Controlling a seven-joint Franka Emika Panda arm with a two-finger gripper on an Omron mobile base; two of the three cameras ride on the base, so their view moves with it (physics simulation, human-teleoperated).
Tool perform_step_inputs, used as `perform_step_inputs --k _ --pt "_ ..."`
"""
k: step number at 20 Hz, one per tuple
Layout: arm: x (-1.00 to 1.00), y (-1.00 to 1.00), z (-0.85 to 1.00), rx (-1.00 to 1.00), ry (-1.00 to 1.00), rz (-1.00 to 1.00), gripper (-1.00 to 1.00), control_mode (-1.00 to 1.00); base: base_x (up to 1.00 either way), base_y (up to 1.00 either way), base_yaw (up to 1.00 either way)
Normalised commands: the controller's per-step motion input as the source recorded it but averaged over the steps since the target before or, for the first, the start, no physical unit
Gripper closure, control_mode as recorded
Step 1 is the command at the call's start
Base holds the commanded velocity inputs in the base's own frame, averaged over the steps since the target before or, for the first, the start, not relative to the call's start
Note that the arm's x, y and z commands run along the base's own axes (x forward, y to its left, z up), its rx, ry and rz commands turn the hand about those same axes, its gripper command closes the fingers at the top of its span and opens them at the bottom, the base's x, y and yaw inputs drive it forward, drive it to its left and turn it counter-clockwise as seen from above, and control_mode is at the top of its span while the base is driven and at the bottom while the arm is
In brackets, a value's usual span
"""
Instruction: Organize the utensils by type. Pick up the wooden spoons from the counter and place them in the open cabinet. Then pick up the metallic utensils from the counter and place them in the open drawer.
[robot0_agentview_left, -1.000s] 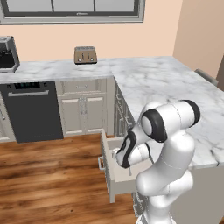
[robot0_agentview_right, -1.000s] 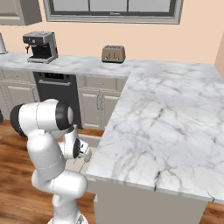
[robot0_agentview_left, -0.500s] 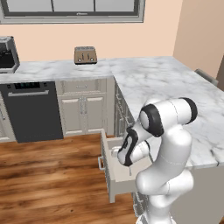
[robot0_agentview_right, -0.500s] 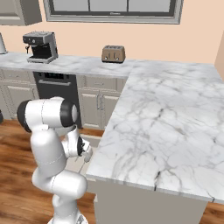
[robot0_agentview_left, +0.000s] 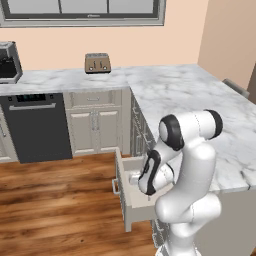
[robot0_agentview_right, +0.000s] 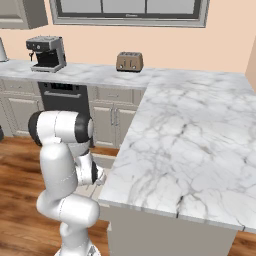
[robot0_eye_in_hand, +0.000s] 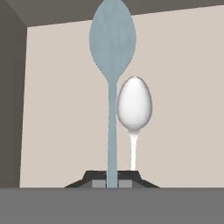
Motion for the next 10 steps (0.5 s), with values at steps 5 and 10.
perform_step_inputs --k 5,10 --pt "0.06 -0.03 -0.02 0.02 0.07 0.00 1.00 -1.00 0.00 0.00 0.00" --pt "0.23 0.00 0.00 0.02 0.11 0.00 1.00 -1.00 0.00 0.00 0.00"
